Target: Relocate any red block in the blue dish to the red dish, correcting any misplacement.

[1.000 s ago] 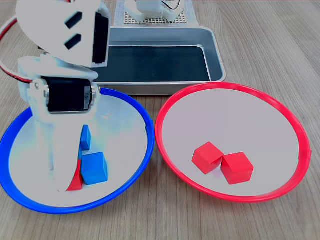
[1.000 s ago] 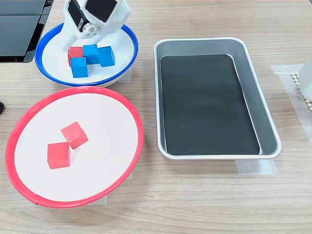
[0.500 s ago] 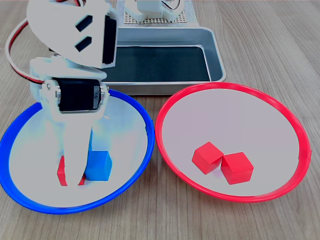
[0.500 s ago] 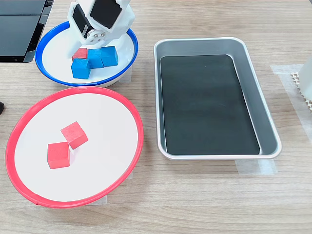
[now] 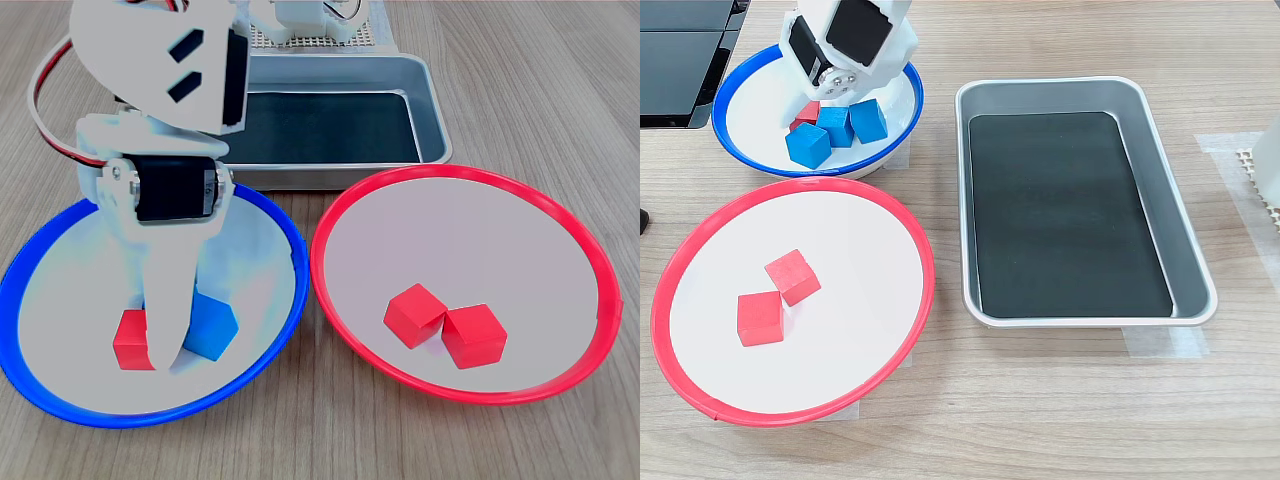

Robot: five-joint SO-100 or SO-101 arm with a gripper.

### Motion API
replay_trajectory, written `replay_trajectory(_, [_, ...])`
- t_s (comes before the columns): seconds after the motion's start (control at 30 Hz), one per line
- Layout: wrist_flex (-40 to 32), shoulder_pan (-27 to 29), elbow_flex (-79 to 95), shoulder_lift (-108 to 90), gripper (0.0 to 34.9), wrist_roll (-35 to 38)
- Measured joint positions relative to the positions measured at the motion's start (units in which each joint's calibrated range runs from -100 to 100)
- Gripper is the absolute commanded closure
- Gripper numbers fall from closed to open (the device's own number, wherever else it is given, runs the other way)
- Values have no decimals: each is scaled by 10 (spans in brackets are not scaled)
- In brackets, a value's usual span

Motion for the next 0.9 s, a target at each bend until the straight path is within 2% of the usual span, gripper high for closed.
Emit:
replay_trajectory(0.57, [-2,0,28,-29,203,-1])
replay_trajectory(0.73, [-14,0,35,-34,225,-22])
replay_trajectory(0.9, [-17,1,35,-36,219,-65])
